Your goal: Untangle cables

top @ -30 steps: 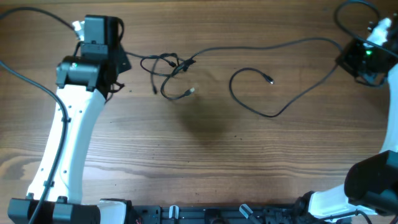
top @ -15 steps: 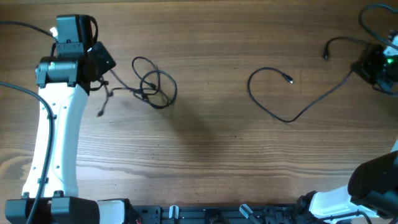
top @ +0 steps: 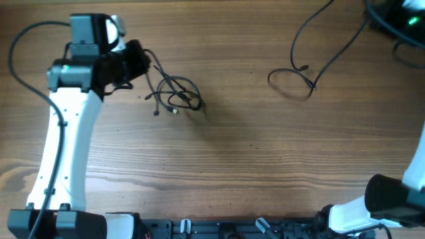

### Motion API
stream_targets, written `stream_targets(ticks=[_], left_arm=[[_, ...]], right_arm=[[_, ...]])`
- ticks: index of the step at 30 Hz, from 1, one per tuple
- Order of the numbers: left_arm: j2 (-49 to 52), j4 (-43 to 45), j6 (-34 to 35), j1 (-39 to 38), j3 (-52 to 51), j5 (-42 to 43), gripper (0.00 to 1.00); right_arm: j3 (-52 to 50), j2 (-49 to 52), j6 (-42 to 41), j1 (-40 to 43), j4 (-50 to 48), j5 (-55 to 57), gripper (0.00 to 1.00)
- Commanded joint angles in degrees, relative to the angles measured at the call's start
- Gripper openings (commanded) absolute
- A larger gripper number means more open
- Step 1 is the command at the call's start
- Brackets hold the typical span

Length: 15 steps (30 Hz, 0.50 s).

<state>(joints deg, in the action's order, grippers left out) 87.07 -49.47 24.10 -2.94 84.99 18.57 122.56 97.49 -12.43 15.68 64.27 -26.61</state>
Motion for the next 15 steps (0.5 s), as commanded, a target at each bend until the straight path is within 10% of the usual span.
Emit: stream_targets(ticks=[1,15], left_arm=[[0.3,2.8,0.3,-4.6,0.5,2.6,0.04],[0.3,6.6,0.3,-14.3,0.5,-3.1,0.04]], right_arm=[[10.7,1.3,-2.8,-0.1,0.7,8.8,0.04],[15.8,7.0,-3.0,14.5,-6.7,28.4,0.04]])
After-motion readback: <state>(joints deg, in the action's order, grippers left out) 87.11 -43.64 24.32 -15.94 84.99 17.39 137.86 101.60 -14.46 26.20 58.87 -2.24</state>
